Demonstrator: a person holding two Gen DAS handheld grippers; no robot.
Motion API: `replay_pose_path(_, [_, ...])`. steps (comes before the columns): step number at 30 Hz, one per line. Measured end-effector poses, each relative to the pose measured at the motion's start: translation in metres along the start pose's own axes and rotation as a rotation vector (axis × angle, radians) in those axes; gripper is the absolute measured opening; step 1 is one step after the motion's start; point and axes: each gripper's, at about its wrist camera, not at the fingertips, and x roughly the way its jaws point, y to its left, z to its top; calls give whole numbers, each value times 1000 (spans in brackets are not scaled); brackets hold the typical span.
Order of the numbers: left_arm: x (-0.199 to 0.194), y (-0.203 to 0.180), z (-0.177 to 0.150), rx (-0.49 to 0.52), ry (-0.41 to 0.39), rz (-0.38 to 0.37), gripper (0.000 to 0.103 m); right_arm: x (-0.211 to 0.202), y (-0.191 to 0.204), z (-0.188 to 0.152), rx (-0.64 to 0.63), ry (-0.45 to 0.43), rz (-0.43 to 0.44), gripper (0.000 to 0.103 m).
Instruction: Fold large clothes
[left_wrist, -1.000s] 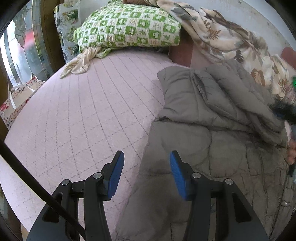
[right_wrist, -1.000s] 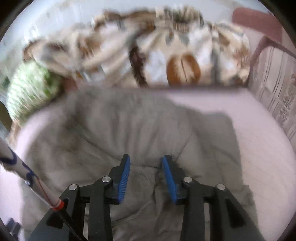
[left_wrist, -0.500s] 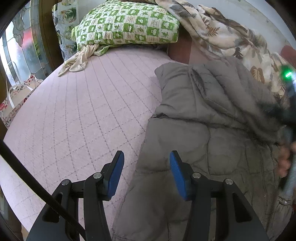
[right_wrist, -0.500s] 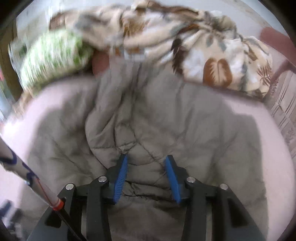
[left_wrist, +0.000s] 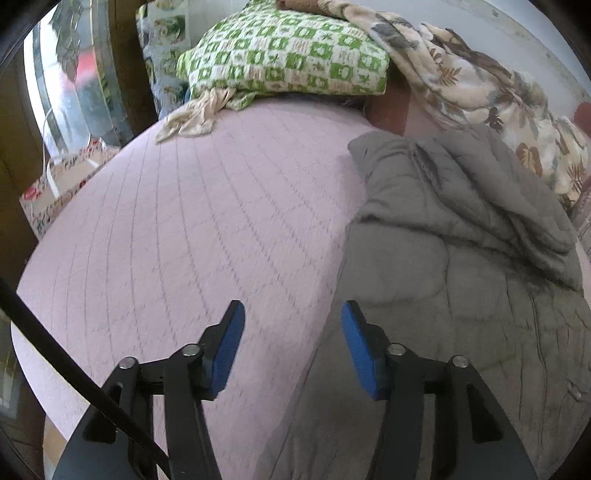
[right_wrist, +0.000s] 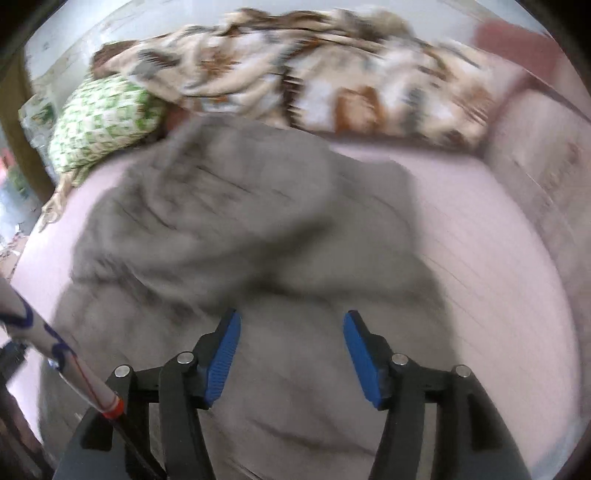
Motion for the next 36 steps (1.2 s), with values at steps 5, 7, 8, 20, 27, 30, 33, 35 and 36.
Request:
replay_pose_path(5, [-4,26,-19,-65,61,-65,56,-15,-94,-56,154,59,-66,69])
replay_pose_path(7, [-4,35,-24,-99,89,-95,56,-19,-134,-81,266,87,-53,70])
replay_pose_path(8, [-4,40,-28,-120,108,-116,56,-19,-147,-89,302,95,-42,72])
replay_pose_path(20, [-7,59,-82,-285,270,-525,56,-12,-191,-154,512,143,287,80])
replay_pose_path(27, [-25,64,-107,-305,275,-568,56,-18,-179,-177,526,154,409,80])
replay_pose_path(30, [-33,62,-114,-285,260,-561,56,-19,-171,-186,529,175,456,80])
replay_pose_path(33, [-38,58,-119,-265,247,-556,56,-22,-163,-196,516,187,464,80])
replay_pose_path(35, [-38,56,-122,-264,248,-561,56,-24,-158,-200,507,192,466,80])
replay_pose_path(36, [-37,55,-124,-266,253,-567,56,-25,-156,-201,502,195,466,80])
